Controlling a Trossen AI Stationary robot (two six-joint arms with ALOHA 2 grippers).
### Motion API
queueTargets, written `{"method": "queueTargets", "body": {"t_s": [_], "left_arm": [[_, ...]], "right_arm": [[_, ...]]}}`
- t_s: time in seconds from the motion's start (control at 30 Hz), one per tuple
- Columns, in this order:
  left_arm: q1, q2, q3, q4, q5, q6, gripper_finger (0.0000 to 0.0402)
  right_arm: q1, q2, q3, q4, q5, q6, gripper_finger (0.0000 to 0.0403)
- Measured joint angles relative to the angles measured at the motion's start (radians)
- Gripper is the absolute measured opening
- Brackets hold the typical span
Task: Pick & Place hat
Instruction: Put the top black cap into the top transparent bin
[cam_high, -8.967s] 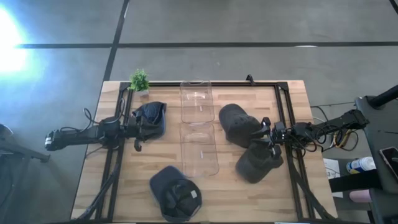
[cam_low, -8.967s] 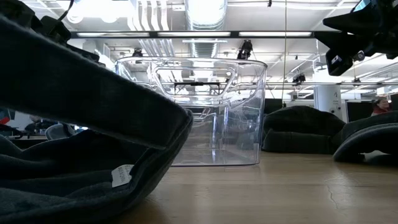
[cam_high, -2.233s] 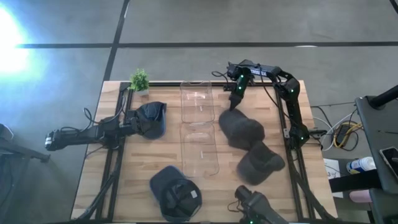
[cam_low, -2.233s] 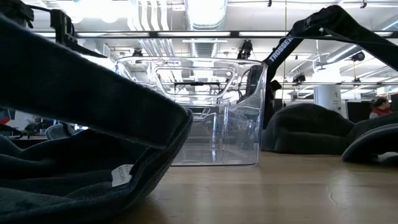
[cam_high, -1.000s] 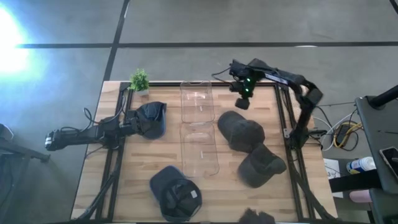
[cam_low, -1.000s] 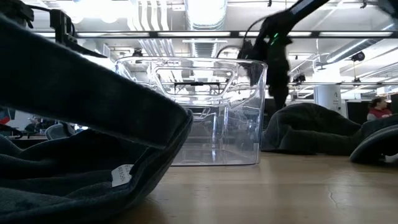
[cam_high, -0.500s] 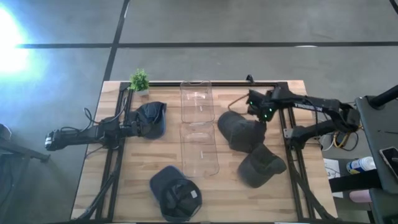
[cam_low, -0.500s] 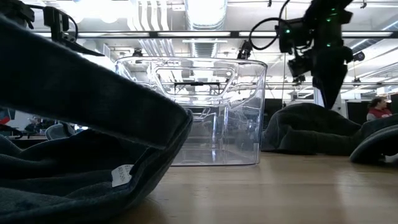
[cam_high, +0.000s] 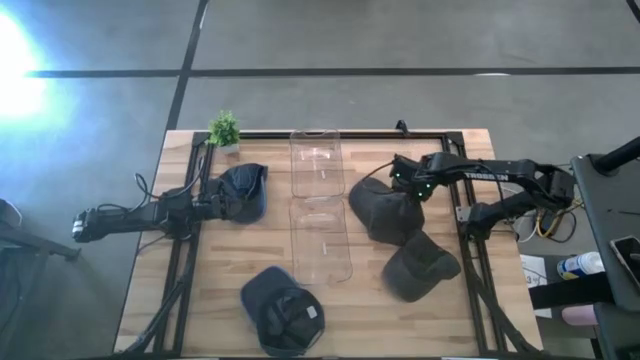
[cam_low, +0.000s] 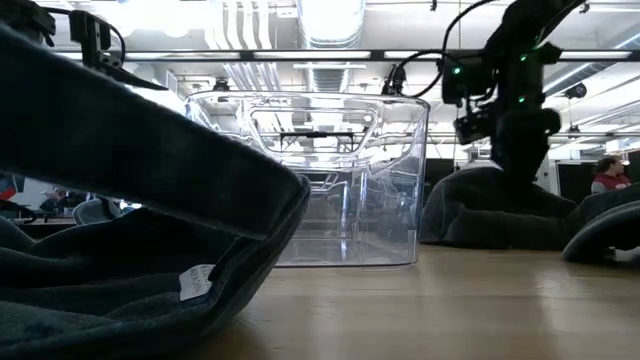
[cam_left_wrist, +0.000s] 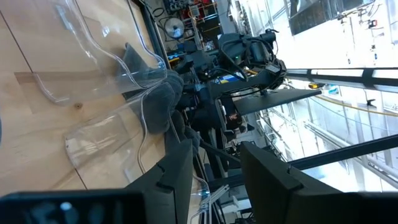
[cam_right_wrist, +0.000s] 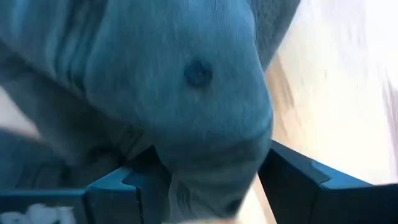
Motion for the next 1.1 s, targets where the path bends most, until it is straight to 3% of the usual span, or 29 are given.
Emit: {"method": "queueTargets", "body": {"t_s": [0.17, 0.27, 0.37, 0.43, 0.6, 0.9, 1.1], "left_arm": [[0.000, 0.000, 0.000, 0.001, -0.001, 0.000, 0.0128], [0.000, 0.000, 0.000, 0.001, -0.004, -0.001, 0.0128], [0.000, 0.000, 0.000, 0.001, -0.005, -0.007, 0.0128], [0.000, 0.000, 0.000, 0.001, -0.005, -0.007, 0.0128], [0.000, 0.000, 0.000, 0.001, -0.007, -0.010, 0.0128], [0.000, 0.000, 0.000, 0.016, -0.008, -0.036, 0.0128], [0.000, 0.000, 0.000, 0.019, -0.066, -0.044, 0.0128]], "right_arm": [[-0.005, 0.082, 0.005, 0.060, -0.036, -0.005, 0.0181], [-0.007, 0.120, 0.005, 0.118, -0.104, -0.005, 0.0123], [-0.007, 0.146, 0.010, 0.134, -0.112, -0.005, 0.0048], [-0.007, 0.150, 0.023, 0.135, -0.111, -0.003, 0.0020], [-0.007, 0.081, 0.089, 0.052, -0.079, 0.018, 0.0010], [-0.027, -0.118, 0.334, -0.156, 0.156, 0.272, 0.0009], [-0.014, -0.139, 0.494, -0.048, 0.154, 0.455, 0.0009]]}}
